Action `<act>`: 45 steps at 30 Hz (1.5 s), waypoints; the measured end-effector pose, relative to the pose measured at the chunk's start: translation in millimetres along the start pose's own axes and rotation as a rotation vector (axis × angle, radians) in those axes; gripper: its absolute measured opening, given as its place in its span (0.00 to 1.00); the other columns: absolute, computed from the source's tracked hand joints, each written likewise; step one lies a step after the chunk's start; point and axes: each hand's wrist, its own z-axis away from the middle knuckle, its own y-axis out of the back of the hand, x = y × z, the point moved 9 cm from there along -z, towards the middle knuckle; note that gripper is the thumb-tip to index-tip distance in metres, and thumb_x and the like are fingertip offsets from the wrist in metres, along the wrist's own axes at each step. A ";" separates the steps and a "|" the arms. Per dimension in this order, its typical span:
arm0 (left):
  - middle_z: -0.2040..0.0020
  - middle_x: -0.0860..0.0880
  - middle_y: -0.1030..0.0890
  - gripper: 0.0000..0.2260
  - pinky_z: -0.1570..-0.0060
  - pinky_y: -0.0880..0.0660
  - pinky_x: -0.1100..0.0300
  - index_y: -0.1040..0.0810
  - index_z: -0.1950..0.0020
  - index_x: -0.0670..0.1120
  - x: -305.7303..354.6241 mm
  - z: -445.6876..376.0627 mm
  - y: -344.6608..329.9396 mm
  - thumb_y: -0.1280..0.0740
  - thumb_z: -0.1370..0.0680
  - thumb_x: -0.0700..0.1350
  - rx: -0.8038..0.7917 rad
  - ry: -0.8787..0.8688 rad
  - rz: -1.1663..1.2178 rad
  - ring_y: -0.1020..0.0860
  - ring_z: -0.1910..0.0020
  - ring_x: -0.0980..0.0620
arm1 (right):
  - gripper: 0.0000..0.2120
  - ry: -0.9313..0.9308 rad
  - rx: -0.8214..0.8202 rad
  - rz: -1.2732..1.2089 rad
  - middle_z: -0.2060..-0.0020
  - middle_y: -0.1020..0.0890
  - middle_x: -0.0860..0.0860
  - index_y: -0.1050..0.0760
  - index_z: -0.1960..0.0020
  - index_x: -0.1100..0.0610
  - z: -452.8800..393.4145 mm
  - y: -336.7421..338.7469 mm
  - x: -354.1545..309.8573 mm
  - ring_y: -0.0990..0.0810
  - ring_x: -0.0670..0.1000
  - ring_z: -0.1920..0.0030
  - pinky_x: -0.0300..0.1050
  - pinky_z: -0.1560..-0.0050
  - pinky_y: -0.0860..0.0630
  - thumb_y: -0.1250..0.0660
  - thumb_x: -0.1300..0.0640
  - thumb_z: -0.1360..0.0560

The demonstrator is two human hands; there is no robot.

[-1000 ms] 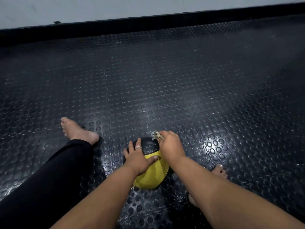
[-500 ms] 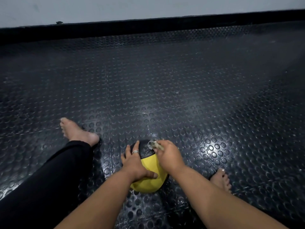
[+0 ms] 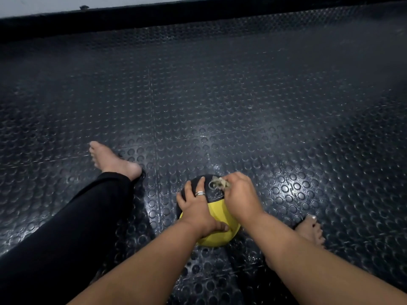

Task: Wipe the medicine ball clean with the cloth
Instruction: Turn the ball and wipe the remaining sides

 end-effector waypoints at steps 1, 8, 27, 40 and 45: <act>0.22 0.50 0.65 0.63 0.25 0.51 0.42 0.64 0.22 0.58 0.5 0.0 -0.9 0.18 0.38 0.54 -0.005 0.003 -0.006 0.63 0.23 0.38 | 0.12 -0.059 -0.009 0.002 0.52 0.22 0.57 0.22 0.47 0.63 -10.6 -1.6 7.2 0.25 0.56 0.48 0.43 0.50 0.32 0.40 0.68 0.26; 0.21 0.49 0.64 0.60 0.25 0.50 0.41 0.62 0.22 0.59 1.2 -4.9 5.1 0.18 0.36 0.50 -0.027 0.013 0.045 0.62 0.23 0.37 | 0.16 0.139 -0.024 0.060 0.51 0.24 0.54 0.22 0.47 0.61 16.2 -7.1 -29.4 0.28 0.52 0.47 0.41 0.45 0.31 0.43 0.71 0.28; 0.22 0.51 0.65 0.63 0.26 0.47 0.35 0.63 0.22 0.60 0.8 -4.4 -3.4 0.17 0.40 0.54 0.000 -0.004 0.046 0.63 0.23 0.39 | 0.13 -0.062 -0.107 0.131 0.52 0.23 0.59 0.21 0.50 0.63 -33.5 -9.8 -7.2 0.24 0.60 0.49 0.44 0.55 0.30 0.41 0.69 0.30; 0.22 0.53 0.65 0.61 0.28 0.43 0.33 0.61 0.22 0.62 3.4 -8.8 -4.6 0.18 0.39 0.54 -0.013 0.025 0.068 0.63 0.23 0.40 | 0.14 0.114 -0.072 0.098 0.57 0.26 0.54 0.20 0.50 0.63 -3.1 -4.2 -32.8 0.25 0.56 0.53 0.40 0.57 0.33 0.42 0.70 0.29; 0.23 0.54 0.65 0.60 0.29 0.43 0.33 0.60 0.22 0.61 3.0 -7.7 -10.3 0.18 0.38 0.54 -0.005 -0.010 0.048 0.64 0.23 0.41 | 0.12 0.101 -0.030 0.114 0.55 0.24 0.57 0.21 0.53 0.64 -4.9 -1.9 -18.3 0.26 0.58 0.52 0.44 0.55 0.31 0.42 0.71 0.30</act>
